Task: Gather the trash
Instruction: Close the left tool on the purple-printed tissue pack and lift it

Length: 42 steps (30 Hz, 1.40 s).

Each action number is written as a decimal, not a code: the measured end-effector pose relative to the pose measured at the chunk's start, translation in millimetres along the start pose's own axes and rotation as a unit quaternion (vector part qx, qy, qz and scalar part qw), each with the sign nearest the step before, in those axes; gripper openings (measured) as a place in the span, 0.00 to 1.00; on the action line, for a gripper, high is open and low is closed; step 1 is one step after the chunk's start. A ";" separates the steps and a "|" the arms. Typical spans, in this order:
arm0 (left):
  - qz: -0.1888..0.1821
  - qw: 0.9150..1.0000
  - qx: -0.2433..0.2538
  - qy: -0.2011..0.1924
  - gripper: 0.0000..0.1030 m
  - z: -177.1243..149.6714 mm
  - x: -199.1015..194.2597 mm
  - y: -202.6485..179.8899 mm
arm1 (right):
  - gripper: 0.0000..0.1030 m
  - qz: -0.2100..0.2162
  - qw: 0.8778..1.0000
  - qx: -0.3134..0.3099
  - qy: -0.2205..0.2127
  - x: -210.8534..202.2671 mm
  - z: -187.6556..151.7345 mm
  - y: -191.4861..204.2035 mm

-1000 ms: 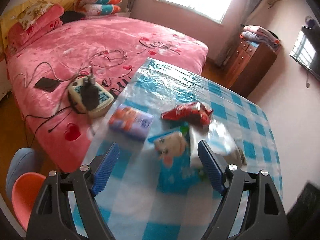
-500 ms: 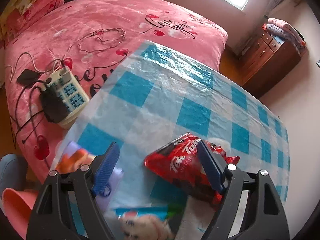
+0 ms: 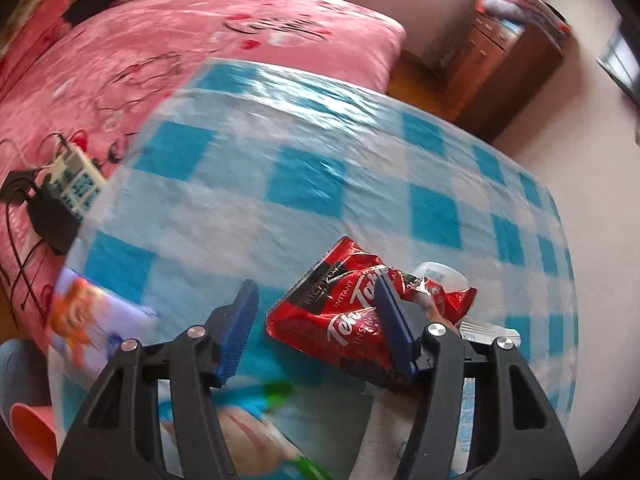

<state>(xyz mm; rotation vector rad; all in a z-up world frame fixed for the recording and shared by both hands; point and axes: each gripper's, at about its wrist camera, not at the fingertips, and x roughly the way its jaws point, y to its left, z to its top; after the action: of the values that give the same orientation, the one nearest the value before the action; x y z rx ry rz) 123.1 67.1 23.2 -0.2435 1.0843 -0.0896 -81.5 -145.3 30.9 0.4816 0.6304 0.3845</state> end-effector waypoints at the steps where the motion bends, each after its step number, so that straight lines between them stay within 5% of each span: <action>1: -0.008 1.000 0.010 0.004 0.59 -7.3 -1.8 -7.0 | 0.89 -0.002 1.000 0.002 -0.002 -1.3 0.6 -1.5; 12: -0.065 0.996 0.065 0.023 0.59 -64.7 -23.8 -46.6 | 0.89 -0.041 0.999 0.025 -0.013 -13.1 6.6 -26.5; 16: -0.077 0.996 0.054 0.000 0.60 -71.7 -45.3 -37.7 | 0.89 -0.055 0.998 0.029 -0.016 -16.7 8.0 -34.7; 22: -0.006 0.996 -0.044 -0.074 0.68 -60.6 -88.8 36.2 | 0.89 -0.084 0.995 0.044 -0.015 -20.9 9.6 -49.3; 25: 0.038 0.990 -0.107 -0.078 0.68 -56.9 -91.7 77.2 | 0.89 -0.113 0.992 0.046 -0.023 -24.4 13.3 -58.6; 28: 0.043 0.985 -0.153 -0.071 0.68 -54.8 -83.0 105.5 | 0.89 -0.140 0.989 0.044 -0.024 -26.2 14.0 -63.7; 35: 0.046 0.980 -0.184 -0.055 0.68 -41.0 -49.8 118.9 | 0.89 -0.157 0.986 0.063 0.013 -18.1 10.5 -79.7; 42: 0.067 0.983 -0.164 -0.049 0.68 -24.7 -30.4 114.1 | 0.93 -0.103 0.993 0.041 0.043 -11.0 5.3 -68.1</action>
<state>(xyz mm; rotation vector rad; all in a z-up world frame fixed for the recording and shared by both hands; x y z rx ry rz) 81.8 179.8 11.0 -0.4654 1.0121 0.2224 -73.1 -208.2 3.3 0.4757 0.7740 0.1834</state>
